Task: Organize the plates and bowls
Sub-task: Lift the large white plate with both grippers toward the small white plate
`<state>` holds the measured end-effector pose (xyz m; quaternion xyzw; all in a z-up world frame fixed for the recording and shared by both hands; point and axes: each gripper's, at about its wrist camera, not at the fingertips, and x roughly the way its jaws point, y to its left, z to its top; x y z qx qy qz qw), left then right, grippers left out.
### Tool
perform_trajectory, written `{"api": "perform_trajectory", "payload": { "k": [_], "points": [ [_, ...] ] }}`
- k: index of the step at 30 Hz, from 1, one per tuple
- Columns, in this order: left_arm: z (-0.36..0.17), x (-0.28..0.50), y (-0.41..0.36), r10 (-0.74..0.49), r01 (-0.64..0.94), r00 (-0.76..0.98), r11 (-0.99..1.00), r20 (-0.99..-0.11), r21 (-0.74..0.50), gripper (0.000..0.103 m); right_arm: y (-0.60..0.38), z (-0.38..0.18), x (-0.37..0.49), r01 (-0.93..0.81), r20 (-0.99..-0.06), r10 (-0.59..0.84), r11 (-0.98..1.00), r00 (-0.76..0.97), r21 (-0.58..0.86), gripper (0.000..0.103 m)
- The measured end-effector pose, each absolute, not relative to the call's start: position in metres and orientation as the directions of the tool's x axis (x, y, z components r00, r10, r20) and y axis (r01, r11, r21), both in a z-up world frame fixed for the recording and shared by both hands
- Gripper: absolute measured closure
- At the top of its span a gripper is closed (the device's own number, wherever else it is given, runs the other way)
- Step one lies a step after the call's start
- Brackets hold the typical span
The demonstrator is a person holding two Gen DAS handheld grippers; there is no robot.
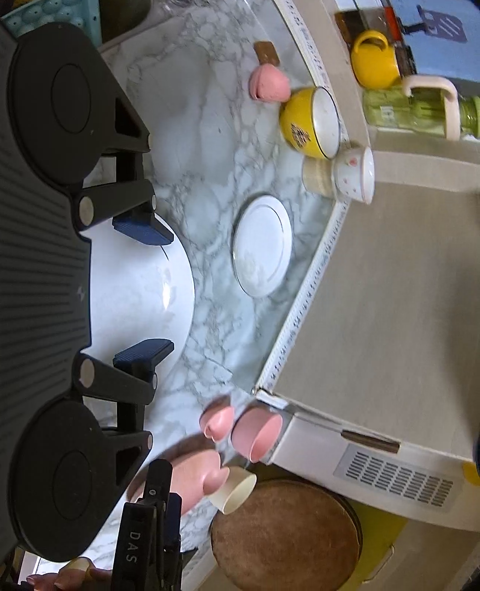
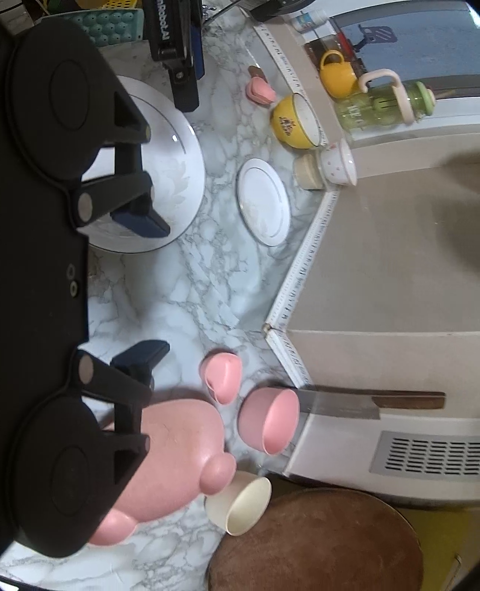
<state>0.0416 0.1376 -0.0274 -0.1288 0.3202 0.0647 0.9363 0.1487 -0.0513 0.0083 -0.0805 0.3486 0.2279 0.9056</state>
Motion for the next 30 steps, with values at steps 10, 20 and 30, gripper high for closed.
{"api": "perform_trajectory", "payload": {
  "k": [10, 20, 30],
  "points": [
    [-0.009, 0.042, 0.128, -0.013, -0.123, 0.835, 0.97, -0.55, -0.21, 0.025, -0.056, 0.026, 0.135, -0.441, -0.601, 0.339, 0.897, 0.724, -0.026, 0.005],
    [-0.001, 0.049, 0.137, -0.019, -0.122, 0.839, 0.967, -0.544, -0.222, 0.021, -0.052, 0.041, 0.134, -0.436, -0.57, 0.36, 0.9, 0.739, 0.004, 0.0],
    [0.011, 0.073, 0.155, 0.027, -0.156, 0.837, 0.969, -0.546, -0.192, 0.021, -0.033, 0.045, 0.159, -0.486, -0.563, 0.388, 0.874, 0.73, -0.027, 0.0]
  ]
}}
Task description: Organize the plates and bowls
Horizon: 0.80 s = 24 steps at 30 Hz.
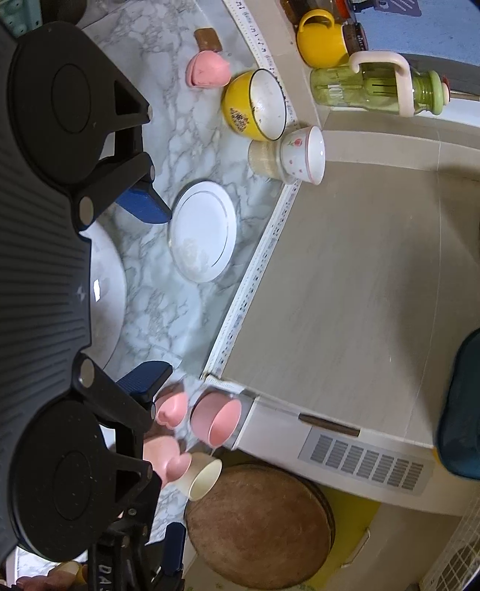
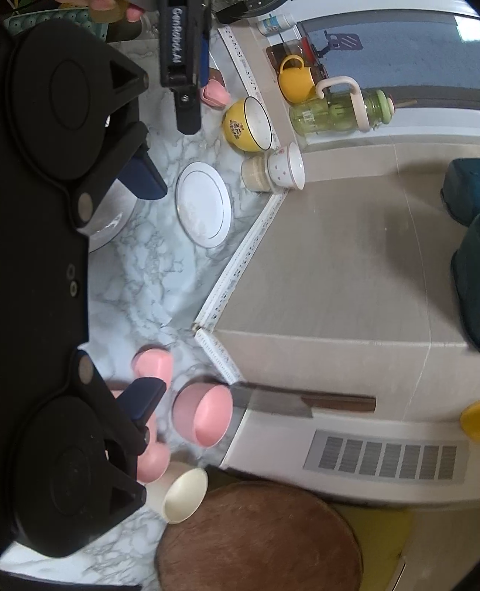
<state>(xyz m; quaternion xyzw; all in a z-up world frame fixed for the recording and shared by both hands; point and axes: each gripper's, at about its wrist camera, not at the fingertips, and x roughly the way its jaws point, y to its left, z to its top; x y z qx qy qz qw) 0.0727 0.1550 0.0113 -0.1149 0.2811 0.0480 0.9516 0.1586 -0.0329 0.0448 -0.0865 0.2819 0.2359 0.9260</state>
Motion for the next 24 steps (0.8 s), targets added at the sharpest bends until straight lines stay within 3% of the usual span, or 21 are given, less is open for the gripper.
{"api": "perform_trajectory", "payload": {
  "k": [15, 24],
  "points": [
    [-0.005, 0.155, 0.204, 0.153, -0.331, 0.743, 0.93, -0.651, -0.16, 0.021, 0.007, 0.014, 0.257, -0.607, -0.649, 0.479, 0.794, 0.591, 0.033, 0.0],
    [-0.023, 0.199, 0.229, 0.148, -0.366, 0.687, 0.916, -0.711, -0.163, 0.021, 0.043, -0.004, 0.29, -0.648, -0.692, 0.504, 0.759, 0.517, 0.069, 0.0]
  ]
}}
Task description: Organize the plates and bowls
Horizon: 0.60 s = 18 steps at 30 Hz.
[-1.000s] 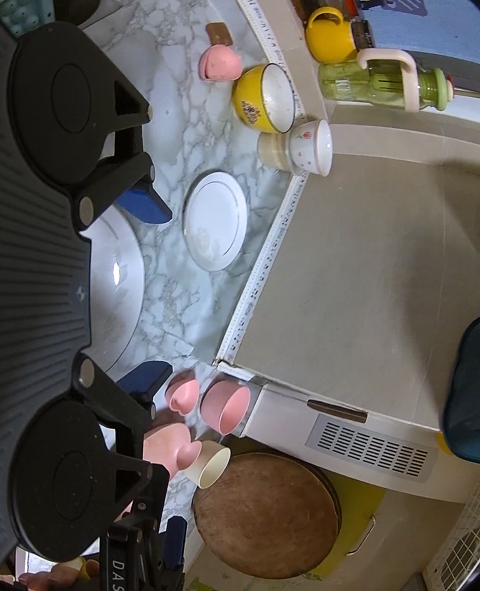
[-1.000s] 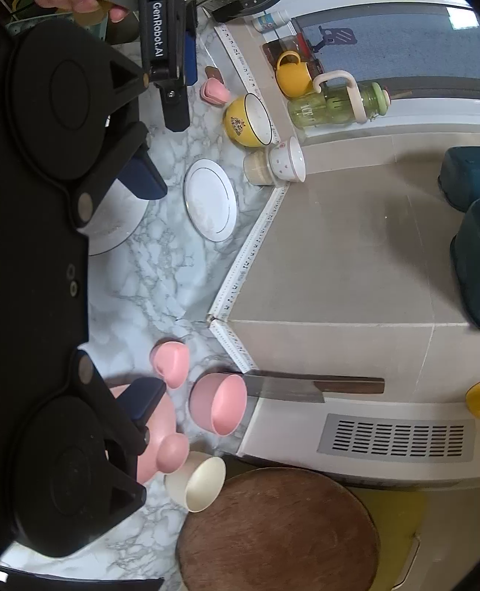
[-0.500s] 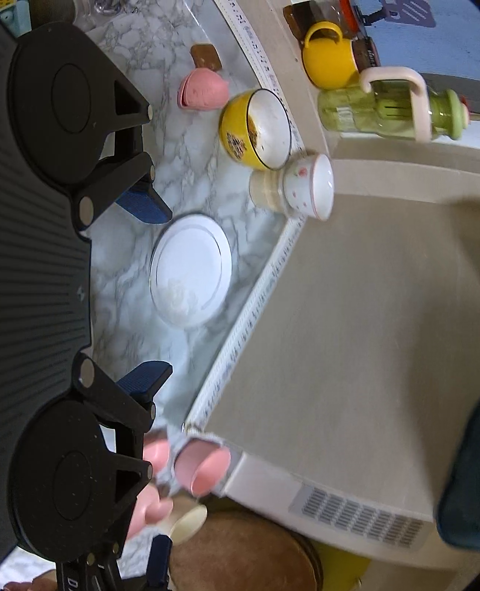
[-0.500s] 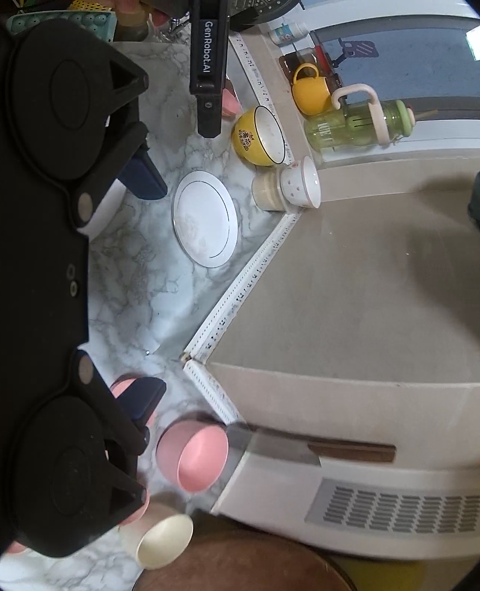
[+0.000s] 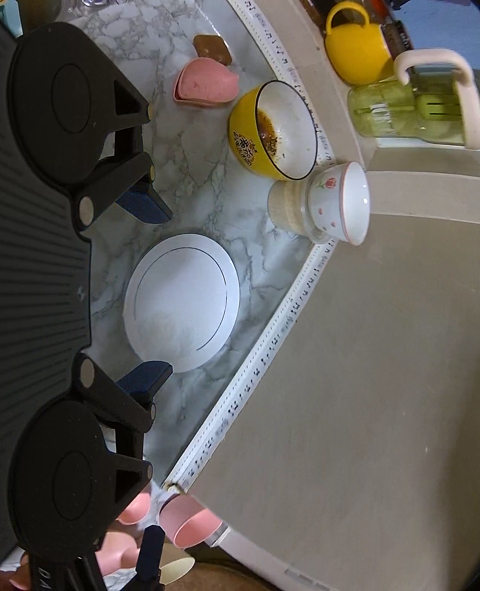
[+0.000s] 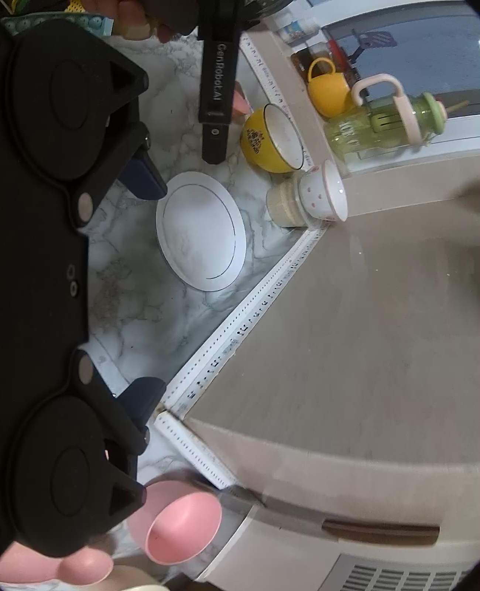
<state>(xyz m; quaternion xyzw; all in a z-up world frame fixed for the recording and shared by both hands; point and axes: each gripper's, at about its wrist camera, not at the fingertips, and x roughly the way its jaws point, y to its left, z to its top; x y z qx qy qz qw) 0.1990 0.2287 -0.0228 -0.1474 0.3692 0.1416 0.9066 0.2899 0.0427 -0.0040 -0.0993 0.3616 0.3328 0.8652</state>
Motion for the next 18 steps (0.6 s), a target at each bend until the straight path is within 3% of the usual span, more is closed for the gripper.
{"api": "perform_trajectory", "payload": {
  "k": [6, 18],
  "points": [
    [-0.036, 0.22, 0.249, 0.148, -0.39, 0.661, 0.905, -0.736, -0.168, 0.021, 0.063, -0.018, 0.312, -0.625, -0.731, 0.469, 0.777, 0.496, 0.074, 0.005],
    [-0.072, 0.262, 0.289, 0.098, -0.425, 0.616, 0.877, -0.782, -0.224, 0.022, 0.096, -0.043, 0.349, -0.587, -0.775, 0.469, 0.793, 0.423, 0.16, 0.026]
  ]
}}
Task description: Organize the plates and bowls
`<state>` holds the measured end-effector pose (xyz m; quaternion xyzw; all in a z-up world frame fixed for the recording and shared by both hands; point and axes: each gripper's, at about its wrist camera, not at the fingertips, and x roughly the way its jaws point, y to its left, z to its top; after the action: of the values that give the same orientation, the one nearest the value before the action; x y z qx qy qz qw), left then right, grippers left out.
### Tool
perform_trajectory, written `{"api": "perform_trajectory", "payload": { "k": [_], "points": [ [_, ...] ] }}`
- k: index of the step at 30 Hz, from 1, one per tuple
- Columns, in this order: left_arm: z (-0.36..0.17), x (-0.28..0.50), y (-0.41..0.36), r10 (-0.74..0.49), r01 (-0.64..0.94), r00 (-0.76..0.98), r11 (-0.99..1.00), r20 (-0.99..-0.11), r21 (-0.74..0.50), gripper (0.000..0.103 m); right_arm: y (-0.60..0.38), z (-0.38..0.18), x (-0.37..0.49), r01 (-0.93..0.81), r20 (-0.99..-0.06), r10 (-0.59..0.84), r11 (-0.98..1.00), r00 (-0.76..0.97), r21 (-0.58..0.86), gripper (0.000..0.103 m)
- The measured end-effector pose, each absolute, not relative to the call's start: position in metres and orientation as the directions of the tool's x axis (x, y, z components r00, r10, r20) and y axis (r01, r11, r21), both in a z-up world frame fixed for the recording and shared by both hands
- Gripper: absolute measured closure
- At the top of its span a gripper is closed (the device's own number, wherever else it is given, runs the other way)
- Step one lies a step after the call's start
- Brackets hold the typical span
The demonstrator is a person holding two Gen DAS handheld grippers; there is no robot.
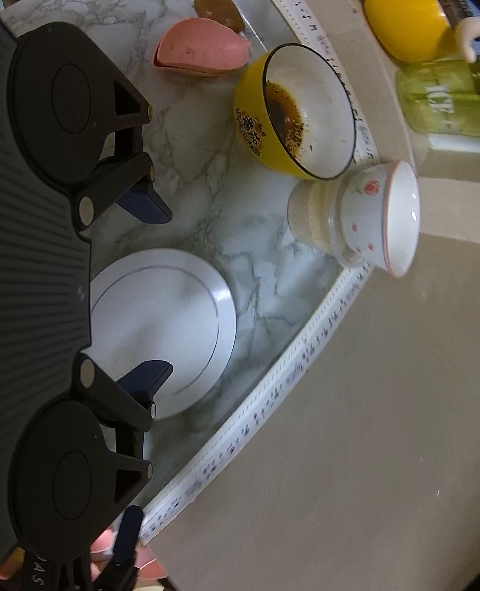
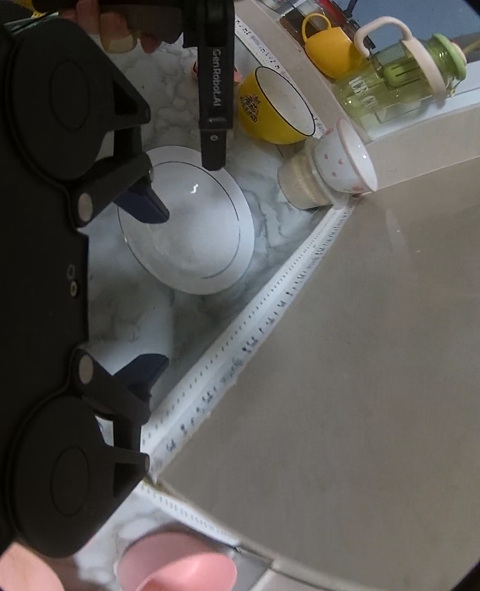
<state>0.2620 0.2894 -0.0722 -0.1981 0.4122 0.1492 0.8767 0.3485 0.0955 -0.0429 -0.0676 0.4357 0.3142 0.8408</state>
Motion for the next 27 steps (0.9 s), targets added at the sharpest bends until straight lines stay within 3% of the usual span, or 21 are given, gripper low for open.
{"api": "perform_trajectory", "payload": {
  "k": [4, 7, 12, 18, 27],
  "points": [
    [-0.082, 0.27, 0.302, 0.088, -0.437, 0.61, 0.866, -0.787, -0.242, 0.022, 0.106, -0.053, 0.356, -0.584, -0.787, 0.472, 0.792, 0.397, 0.18, 0.032],
    [-0.089, 0.276, 0.308, 0.068, -0.442, 0.6, 0.858, -0.797, -0.26, 0.037, 0.109, -0.059, 0.361, -0.578, -0.792, 0.473, 0.793, 0.386, 0.191, 0.039],
    [-0.096, 0.281, 0.315, 0.041, -0.443, 0.603, 0.848, -0.797, -0.292, 0.039, 0.111, -0.066, 0.37, -0.55, -0.799, 0.48, 0.802, 0.361, 0.233, 0.049],
    [-0.104, 0.287, 0.32, 0.03, -0.446, 0.596, 0.844, -0.802, -0.3, 0.064, 0.11, -0.076, 0.38, -0.517, -0.815, 0.474, 0.814, 0.332, 0.263, 0.066],
    [-0.107, 0.287, 0.326, 0.02, -0.464, 0.594, 0.825, -0.804, -0.323, 0.08, 0.11, -0.083, 0.389, -0.487, -0.82, 0.482, 0.821, 0.309, 0.299, 0.081]
  ]
}}
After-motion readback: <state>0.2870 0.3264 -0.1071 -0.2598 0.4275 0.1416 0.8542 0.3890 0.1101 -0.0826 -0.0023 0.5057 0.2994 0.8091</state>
